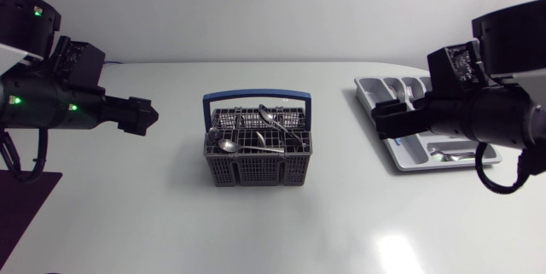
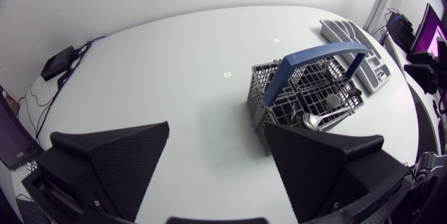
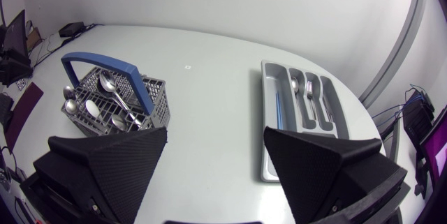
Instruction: Unload the cutlery basket into the drawer organizer.
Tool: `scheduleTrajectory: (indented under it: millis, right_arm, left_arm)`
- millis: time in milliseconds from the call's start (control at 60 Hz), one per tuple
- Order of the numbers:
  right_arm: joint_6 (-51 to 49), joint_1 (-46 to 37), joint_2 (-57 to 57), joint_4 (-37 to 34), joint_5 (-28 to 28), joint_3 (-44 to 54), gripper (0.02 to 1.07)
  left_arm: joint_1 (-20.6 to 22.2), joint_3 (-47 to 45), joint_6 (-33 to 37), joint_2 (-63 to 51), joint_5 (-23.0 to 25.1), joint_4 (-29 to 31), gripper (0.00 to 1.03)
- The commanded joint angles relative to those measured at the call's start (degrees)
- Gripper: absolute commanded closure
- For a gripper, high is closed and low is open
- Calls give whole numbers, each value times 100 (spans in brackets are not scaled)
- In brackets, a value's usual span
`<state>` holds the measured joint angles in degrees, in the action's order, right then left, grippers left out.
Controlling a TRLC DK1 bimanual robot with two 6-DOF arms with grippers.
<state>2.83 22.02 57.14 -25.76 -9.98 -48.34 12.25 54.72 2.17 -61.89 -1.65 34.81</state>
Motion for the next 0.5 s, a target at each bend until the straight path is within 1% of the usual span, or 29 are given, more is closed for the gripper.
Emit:
scheduleTrajectory:
  millis: [0, 100, 150, 167, 233, 267, 417, 483]
  right_arm:
    - [112, -31, 280, -193, 57, -326, 7]
    - [112, -31, 605, -509, 268, -659, 7]
    - [112, -22, 710, -597, 374, -765, 7]
    - [112, -14, 772, -650, 470, -818, 7]
    - [86, 4, 930, -738, 620, -932, 7]
    - [16, 22, 1036, -826, 743, -993, 7]
    - [-362, 74, 1282, -949, 1217, -1064, 7]
    - [-687, 136, 1387, -1054, 1411, -1099, 7]
  left_arm:
    - [67, 276, 99, -227, 86, 123, 7]
    - [67, 461, 134, -438, 253, 272, 10]
    - [111, 487, 196, -482, 420, 299, 10]
    - [120, 522, 204, -526, 543, 343, 10]
    - [146, 645, 204, -693, 587, 492, 10]
    - [234, 707, 213, -772, 719, 589, 10]
    - [471, 795, 222, -878, 789, 589, 10]
    - [524, 839, 231, -983, 789, 589, 10]
